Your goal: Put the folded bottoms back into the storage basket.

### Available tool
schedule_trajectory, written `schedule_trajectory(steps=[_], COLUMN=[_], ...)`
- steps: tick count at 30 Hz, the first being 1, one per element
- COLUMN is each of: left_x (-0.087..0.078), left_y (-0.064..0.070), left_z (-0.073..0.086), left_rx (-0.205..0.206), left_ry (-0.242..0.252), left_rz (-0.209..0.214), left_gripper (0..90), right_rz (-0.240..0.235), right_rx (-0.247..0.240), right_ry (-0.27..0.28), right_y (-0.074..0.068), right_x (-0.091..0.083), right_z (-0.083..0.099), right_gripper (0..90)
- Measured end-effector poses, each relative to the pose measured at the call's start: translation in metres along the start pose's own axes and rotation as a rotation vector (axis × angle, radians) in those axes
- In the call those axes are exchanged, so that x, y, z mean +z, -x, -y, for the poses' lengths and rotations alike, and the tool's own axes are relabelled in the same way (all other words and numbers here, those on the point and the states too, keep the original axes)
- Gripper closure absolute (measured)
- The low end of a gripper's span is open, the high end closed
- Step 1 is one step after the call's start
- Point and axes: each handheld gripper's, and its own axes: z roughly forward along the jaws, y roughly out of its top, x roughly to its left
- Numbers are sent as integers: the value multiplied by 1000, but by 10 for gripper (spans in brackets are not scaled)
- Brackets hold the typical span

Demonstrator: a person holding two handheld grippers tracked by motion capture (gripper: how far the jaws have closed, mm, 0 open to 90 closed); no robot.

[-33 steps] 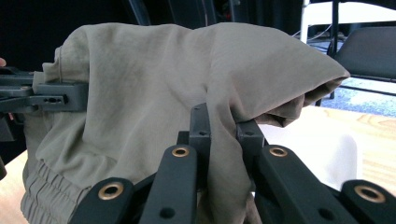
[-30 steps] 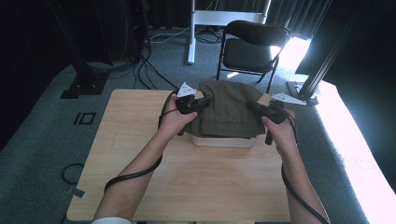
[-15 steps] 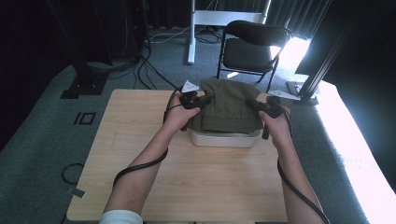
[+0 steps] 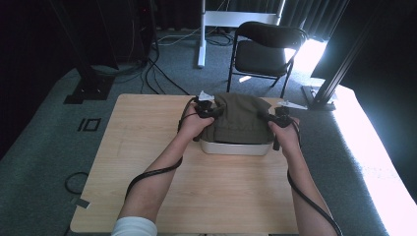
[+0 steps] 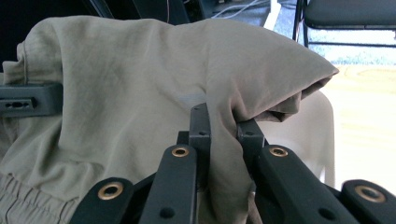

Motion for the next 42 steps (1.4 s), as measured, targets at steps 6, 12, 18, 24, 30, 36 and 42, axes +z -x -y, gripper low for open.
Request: schedule_trajectory(steps=[6,12,18,24,30,36,42], left_x=[8,18,27,32,36,36,34], left_y=[-2,-5,-7,-6,-3,-3,0], left_z=[7,14,22,27,26,25,22], left_rx=[-3,-14,-29,-26,-8,-10,16], left_ry=[-36,-91,-152,-180,-214,-196,-151], left_rz=[-21,-40,-50,-59,-62,-74,-90], left_gripper=[809,804,797,789,653,610,486], right_rz=[17,32,56,75,87,55,55], right_rx=[0,5,-18,-17,-30,-13,-29], right_ry=[-28,-71,-111,-153,-169,-152,-96], right_y=[2,3,5,8,6,7,4], right_x=[9,18,26,31,32,31,28], right_z=[7,11,19,23,22,21,16], right_gripper=[814,814,813,812,722,587,401])
